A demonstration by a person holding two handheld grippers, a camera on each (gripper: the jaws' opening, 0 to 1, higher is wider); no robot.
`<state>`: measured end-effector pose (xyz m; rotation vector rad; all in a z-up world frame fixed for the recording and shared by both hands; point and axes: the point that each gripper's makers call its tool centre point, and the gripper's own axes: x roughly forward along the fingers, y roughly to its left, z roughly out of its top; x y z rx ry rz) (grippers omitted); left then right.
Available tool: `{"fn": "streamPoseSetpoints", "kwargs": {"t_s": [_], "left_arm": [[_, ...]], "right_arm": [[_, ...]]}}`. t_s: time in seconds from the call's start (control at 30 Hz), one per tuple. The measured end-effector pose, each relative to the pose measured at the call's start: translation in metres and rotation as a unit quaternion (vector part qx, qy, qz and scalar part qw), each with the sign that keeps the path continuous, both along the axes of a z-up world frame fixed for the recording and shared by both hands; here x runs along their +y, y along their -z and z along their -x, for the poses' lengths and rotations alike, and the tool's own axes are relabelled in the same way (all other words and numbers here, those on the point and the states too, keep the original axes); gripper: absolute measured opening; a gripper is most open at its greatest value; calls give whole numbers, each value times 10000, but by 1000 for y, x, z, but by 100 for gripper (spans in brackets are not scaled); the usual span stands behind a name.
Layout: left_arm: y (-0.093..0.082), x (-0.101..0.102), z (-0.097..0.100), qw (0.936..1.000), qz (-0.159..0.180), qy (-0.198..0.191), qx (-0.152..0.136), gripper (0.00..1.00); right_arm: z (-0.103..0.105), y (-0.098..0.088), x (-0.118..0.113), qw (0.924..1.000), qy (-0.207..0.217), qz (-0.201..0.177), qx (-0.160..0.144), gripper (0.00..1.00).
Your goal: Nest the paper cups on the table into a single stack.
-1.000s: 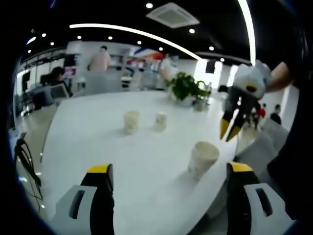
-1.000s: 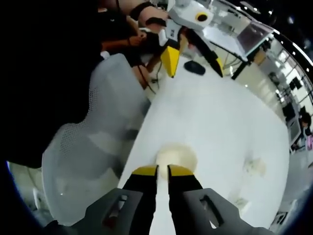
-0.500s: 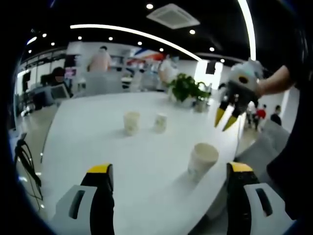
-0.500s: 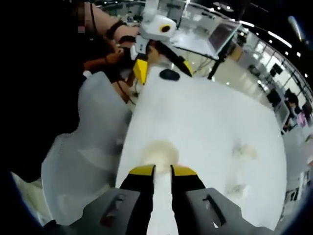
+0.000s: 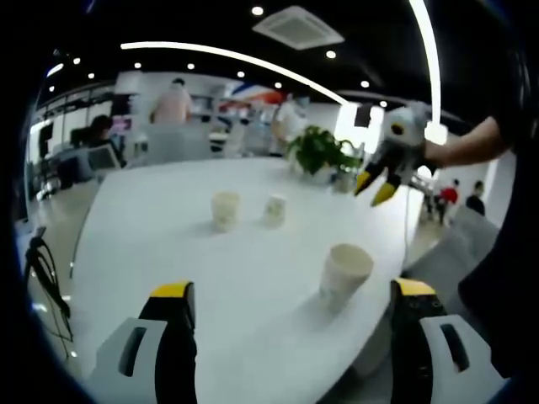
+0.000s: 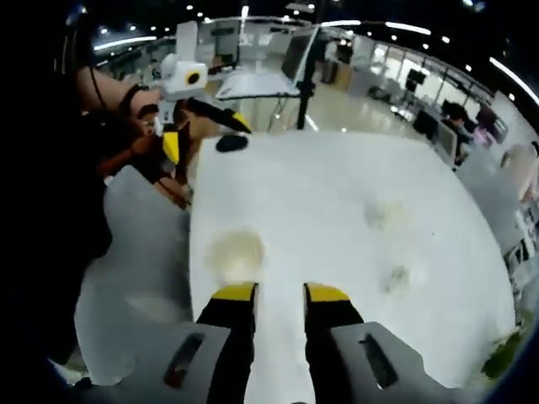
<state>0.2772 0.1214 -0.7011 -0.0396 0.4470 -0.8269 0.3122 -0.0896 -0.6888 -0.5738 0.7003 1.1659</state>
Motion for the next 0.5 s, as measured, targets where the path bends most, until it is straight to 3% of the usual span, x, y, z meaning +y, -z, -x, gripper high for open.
{"fn": "streamPoseSetpoints", "kwargs": {"t_s": [0.17, 0.5], "left_arm": [[-1, 2, 3, 10000, -4, -17, -10, 94], [-3, 3, 6, 10000, 17, -23, -31, 94]], "right_arm": [[-11, -5, -11, 9980, 560, -291, -18, 36], [-32, -11, -28, 9907, 1271, -454, -186, 63]]}}
